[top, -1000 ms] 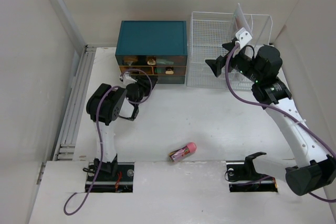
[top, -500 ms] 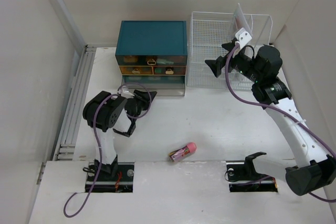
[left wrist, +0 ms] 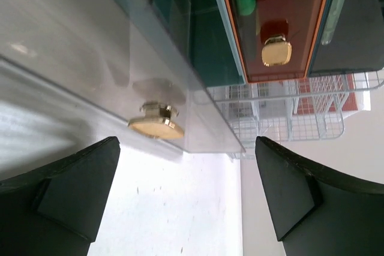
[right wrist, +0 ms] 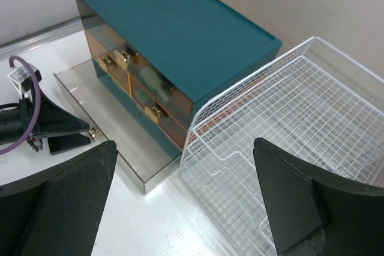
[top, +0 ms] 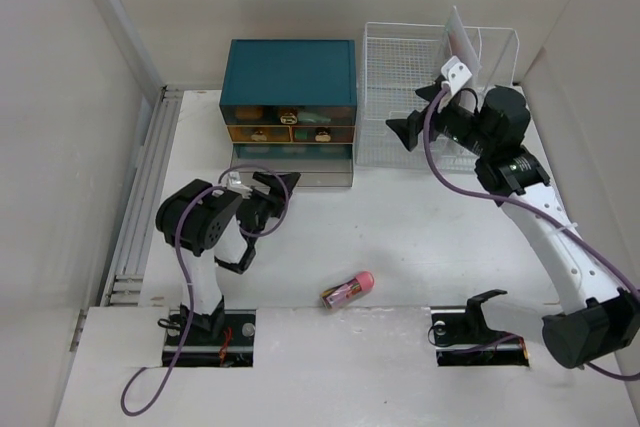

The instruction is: Organize the desk

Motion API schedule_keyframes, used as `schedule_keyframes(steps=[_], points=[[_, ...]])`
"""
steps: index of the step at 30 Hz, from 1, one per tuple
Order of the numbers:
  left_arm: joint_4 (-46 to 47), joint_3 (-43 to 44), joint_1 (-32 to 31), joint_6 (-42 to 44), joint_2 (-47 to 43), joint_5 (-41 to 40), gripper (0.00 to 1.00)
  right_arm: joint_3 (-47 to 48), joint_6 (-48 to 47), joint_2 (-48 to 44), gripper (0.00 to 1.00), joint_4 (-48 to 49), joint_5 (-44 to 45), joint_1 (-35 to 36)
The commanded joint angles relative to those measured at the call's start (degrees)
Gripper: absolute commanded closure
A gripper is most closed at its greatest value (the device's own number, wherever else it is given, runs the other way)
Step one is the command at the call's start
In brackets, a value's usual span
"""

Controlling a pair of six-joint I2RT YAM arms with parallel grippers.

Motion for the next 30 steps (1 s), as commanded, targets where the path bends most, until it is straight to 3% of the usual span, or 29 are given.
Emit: schedule_keyframes(steps=[1, 9, 14, 19, 20, 27, 30], points=[[19.2, -6.5, -0.7, 3.9, 2.1, 1.2, 0.01, -0.4, -0.5, 1.0, 0.00, 3.2, -2.8, -0.3], [13.4, -11.1, -3.3, 3.4, -6.4, 1.2, 0.01, -0.9, -1.6, 2.1, 0.00, 3.2, -6.2, -0.3], [-1.5, -10.3, -5.3, 7.5, -18.6, -1.4, 0.01, -0.9, -7.7, 2.8, 0.00, 0.9, -9.9, -0.3], [-37.4, -0.5, -11.4, 20.8, -36.8, -10.1, 0.01, 0.1, -27.3, 4.8, 0.03, -10.2, -20.5, -0.3], [-41.4, 1.1, -13.1, 22.3, -41.5, -11.9, 0.01, 0.1, -34.3, 5.6, 0.04, -15.1, -22.4, -0.3], [-66.7, 12.2, -15.9, 29.2, -53.5, -23.0, 0.01, -0.6, -58.0, 6.3, 0.12, -29.5, -31.5, -0.3], [-77.1, 18.1, -17.2, 31.8, -56.7, -30.1, 0.09, -1.3, -72.1, 6.3, 0.12, -39.0, -35.6, -0.3]])
